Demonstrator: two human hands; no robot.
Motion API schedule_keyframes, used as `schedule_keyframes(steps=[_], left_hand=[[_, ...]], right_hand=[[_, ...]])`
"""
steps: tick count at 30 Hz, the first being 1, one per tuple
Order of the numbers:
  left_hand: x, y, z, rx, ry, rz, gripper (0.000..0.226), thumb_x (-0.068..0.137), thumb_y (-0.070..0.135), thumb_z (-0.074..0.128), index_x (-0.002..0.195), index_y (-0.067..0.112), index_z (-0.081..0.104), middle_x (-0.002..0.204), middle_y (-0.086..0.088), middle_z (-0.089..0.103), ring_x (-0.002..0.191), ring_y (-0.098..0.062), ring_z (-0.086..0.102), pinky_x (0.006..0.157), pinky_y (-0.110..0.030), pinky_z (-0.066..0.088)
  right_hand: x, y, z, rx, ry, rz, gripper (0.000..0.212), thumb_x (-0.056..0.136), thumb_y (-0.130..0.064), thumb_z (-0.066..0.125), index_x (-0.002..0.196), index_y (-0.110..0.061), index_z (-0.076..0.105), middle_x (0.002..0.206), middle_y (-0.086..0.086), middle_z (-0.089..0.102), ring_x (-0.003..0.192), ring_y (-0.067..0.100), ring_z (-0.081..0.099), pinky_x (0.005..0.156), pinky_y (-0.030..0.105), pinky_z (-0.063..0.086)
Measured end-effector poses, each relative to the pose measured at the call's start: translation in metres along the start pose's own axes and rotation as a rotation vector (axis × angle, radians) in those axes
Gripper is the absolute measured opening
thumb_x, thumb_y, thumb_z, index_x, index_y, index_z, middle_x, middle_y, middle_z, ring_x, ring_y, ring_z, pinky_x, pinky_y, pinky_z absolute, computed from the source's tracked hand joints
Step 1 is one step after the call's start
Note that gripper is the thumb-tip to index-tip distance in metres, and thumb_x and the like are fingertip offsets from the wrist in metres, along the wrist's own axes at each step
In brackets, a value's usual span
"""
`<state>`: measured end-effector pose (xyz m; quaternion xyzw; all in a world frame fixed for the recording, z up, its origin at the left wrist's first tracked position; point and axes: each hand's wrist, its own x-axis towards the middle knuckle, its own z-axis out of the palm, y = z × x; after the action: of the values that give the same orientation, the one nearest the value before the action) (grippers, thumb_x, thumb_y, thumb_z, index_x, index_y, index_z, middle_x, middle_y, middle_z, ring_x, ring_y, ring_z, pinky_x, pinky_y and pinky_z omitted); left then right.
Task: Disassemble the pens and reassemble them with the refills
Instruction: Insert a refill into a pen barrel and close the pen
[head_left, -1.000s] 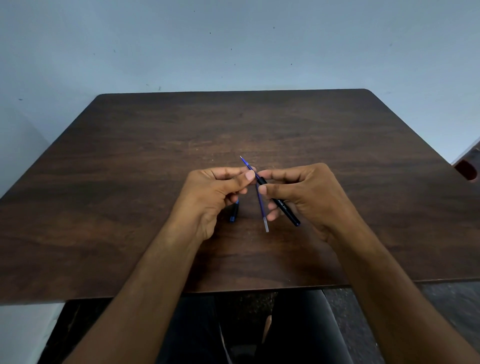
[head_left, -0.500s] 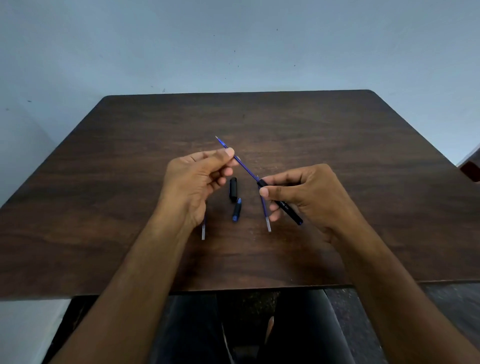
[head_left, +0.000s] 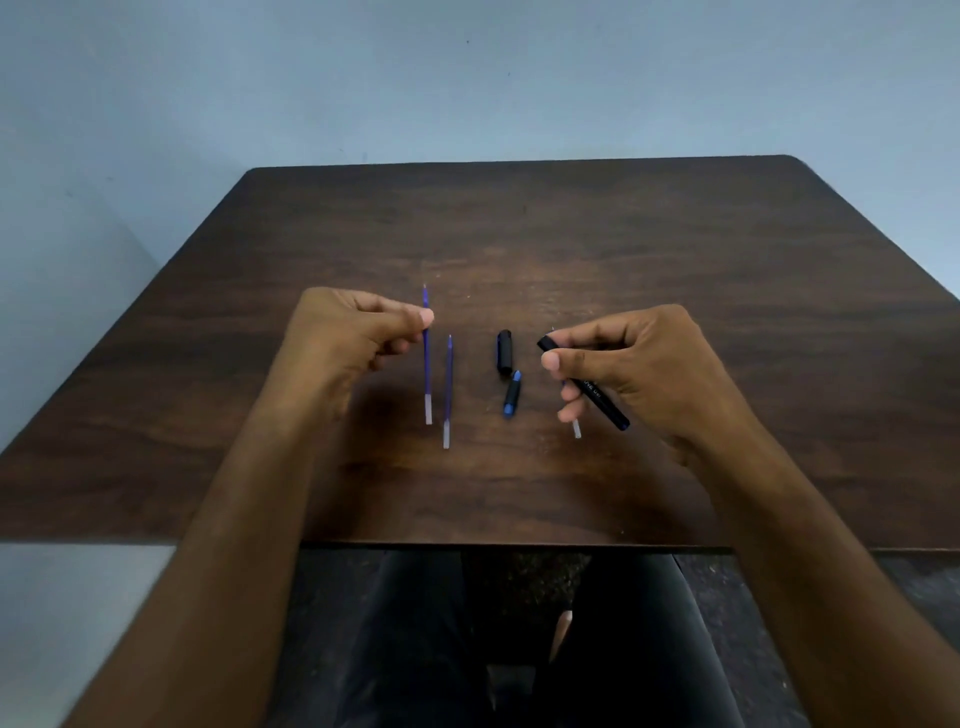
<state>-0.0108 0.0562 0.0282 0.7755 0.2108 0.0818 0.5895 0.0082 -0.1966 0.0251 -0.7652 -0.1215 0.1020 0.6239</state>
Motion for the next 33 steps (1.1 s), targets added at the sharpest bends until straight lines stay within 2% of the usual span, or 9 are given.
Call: schedule_keyframes(steps=[2,5,9,11,16,25,29,33], left_hand=[[0.001,-0.008,0.003,0.133,0.027,-0.012,0.008,0.073,0.018,0.086,0.071,0.015,0.079,0.057,0.002,0.071,0.05,-0.004,0.058,0.05,-0.016,0.045],[0.004,-0.016,0.01,0.275,0.064,-0.056,0.014,0.069,0.026,0.089,0.065,0.018,0.079,0.059,0.0,0.073,0.052,-0.007,0.065,0.056,-0.02,0.049],[0.011,-0.016,0.018,0.412,0.112,-0.082,0.019,0.064,0.035,0.092,0.059,0.024,0.077,0.062,0.008,0.074,0.067,-0.007,0.07,0.068,-0.026,0.057],[0.011,-0.015,0.021,0.453,0.114,-0.066,0.019,0.065,0.034,0.092,0.058,0.024,0.077,0.066,0.007,0.074,0.069,-0.008,0.07,0.067,-0.026,0.057],[0.007,-0.015,0.025,0.495,0.109,-0.033,0.016,0.07,0.033,0.089,0.069,0.026,0.074,0.076,0.007,0.072,0.076,-0.005,0.066,0.069,-0.029,0.056],[0.005,-0.014,0.026,0.489,0.115,-0.033,0.02,0.068,0.037,0.089,0.067,0.026,0.072,0.069,0.009,0.068,0.071,-0.003,0.063,0.052,-0.02,0.04],[0.004,-0.017,0.029,0.481,0.141,-0.009,0.027,0.069,0.046,0.086,0.065,0.025,0.071,0.067,0.009,0.07,0.069,-0.003,0.065,0.053,-0.021,0.043],[0.002,-0.015,0.036,0.516,0.112,-0.004,0.03,0.068,0.049,0.086,0.068,0.029,0.064,0.071,0.009,0.064,0.07,-0.003,0.06,0.053,-0.021,0.04]], right_hand=[[0.001,-0.002,0.005,0.02,-0.018,-0.01,0.016,0.081,-0.004,0.081,0.096,0.0,0.078,0.065,0.01,0.075,0.053,0.02,0.07,0.055,0.035,0.064],[0.003,-0.004,0.01,0.043,-0.035,-0.01,0.015,0.081,-0.003,0.08,0.095,0.001,0.077,0.065,0.009,0.076,0.055,0.02,0.071,0.054,0.034,0.063],[0.006,-0.001,0.011,0.025,-0.035,-0.004,0.018,0.081,-0.004,0.08,0.098,0.002,0.077,0.071,0.011,0.077,0.06,0.024,0.072,0.059,0.043,0.065],[0.006,0.0,0.011,0.011,-0.036,-0.01,0.016,0.08,-0.006,0.081,0.095,-0.001,0.078,0.073,0.012,0.078,0.061,0.025,0.073,0.06,0.044,0.065],[0.008,0.005,0.006,-0.008,-0.015,-0.013,0.016,0.077,-0.01,0.085,0.091,-0.005,0.079,0.074,0.013,0.078,0.062,0.028,0.075,0.064,0.048,0.064],[0.009,0.008,0.004,-0.002,-0.007,-0.01,0.019,0.078,-0.01,0.084,0.096,-0.003,0.078,0.075,0.018,0.077,0.063,0.03,0.075,0.065,0.05,0.064],[0.008,0.008,0.004,-0.005,-0.015,-0.018,0.018,0.079,-0.009,0.083,0.096,-0.004,0.078,0.075,0.014,0.078,0.063,0.029,0.075,0.064,0.05,0.065],[0.008,0.008,0.002,-0.002,-0.013,-0.012,0.018,0.079,-0.01,0.083,0.095,-0.004,0.078,0.075,0.017,0.077,0.063,0.03,0.075,0.065,0.05,0.064]])
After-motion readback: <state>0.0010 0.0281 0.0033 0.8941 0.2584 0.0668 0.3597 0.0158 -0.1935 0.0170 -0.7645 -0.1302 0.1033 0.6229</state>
